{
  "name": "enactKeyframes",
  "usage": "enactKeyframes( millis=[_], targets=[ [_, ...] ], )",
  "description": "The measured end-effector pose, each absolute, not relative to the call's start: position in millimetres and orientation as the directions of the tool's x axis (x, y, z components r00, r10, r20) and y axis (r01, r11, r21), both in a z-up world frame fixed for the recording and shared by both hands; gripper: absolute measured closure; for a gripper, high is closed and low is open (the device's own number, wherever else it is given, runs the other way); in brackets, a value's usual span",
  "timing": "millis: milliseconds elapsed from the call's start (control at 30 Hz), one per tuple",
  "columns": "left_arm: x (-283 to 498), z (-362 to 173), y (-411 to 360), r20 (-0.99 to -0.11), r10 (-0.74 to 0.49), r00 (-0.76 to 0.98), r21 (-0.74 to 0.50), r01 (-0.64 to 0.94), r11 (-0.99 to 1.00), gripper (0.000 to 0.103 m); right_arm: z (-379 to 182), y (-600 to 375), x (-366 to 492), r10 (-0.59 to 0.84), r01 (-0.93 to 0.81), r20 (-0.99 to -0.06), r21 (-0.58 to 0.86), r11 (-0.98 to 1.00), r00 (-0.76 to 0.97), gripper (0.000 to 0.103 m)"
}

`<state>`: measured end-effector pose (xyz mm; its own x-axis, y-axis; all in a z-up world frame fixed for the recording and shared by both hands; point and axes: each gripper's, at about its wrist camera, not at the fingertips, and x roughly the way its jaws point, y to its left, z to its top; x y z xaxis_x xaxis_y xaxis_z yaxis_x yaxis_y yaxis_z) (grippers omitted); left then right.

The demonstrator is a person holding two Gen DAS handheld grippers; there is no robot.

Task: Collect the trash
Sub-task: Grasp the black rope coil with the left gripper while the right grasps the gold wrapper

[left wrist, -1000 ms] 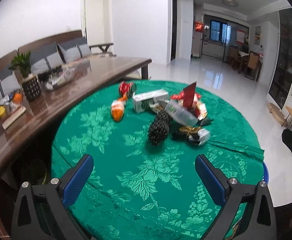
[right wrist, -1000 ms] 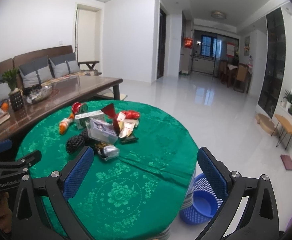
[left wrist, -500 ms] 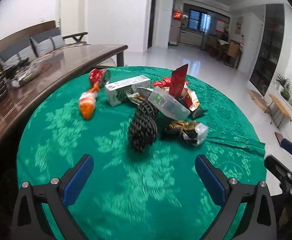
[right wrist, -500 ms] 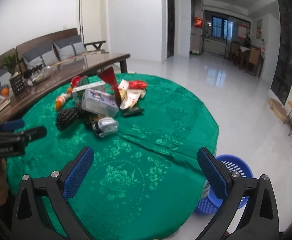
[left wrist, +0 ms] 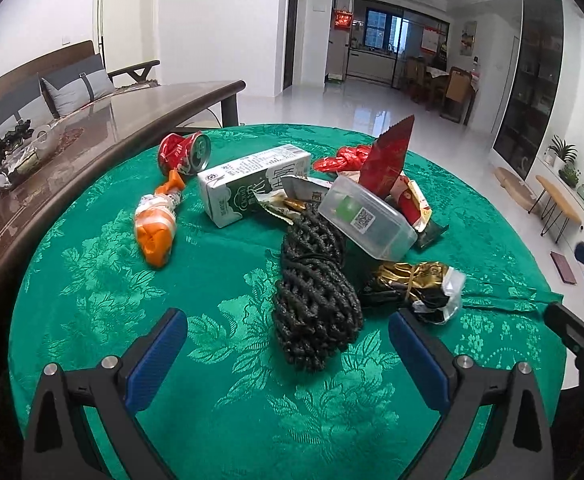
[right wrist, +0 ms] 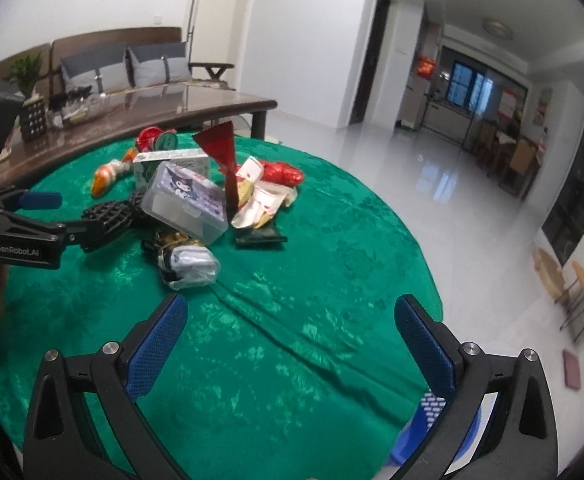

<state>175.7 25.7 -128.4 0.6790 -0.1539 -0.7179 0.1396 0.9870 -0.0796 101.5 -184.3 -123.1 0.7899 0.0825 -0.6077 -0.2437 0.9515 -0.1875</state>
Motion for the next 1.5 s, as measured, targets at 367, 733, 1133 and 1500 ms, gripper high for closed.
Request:
enactKeyframes(
  millis=[367,733,1133,1500],
  targets=[
    [183.2,-126.6,19.1,-0.700,-0.139,0.700,-0.008,0.186,0.982,0.008,-145.5,-159.8,137.1,0.236,-0.414,-0.678,-0.111,0.904,0.696,0.000],
    [189.4,-134.8,27.5,-0.717,-0.189,0.671,-0.061,0.209,0.976,0.053,-175.7,-140.7,181.7,0.448,-0.584,-0.744,0.096,0.806,0.496,0.002],
    [140.6,-136.4,24.6,-0.746,-0.240,0.620,-0.139,0.208,0.968,0.066,-170.2,-150.7,172.7,0.493,-0.591,-0.765,0.186,0.785,0.414,0.055],
    [84.4,-134.9,4.7,-0.771,-0.264,0.580,-0.141,0.249,0.958,0.033,-172.4,-191.9,126.7,0.522,-0.610,-0.809,0.276,0.743,0.270,0.043]
  ],
)
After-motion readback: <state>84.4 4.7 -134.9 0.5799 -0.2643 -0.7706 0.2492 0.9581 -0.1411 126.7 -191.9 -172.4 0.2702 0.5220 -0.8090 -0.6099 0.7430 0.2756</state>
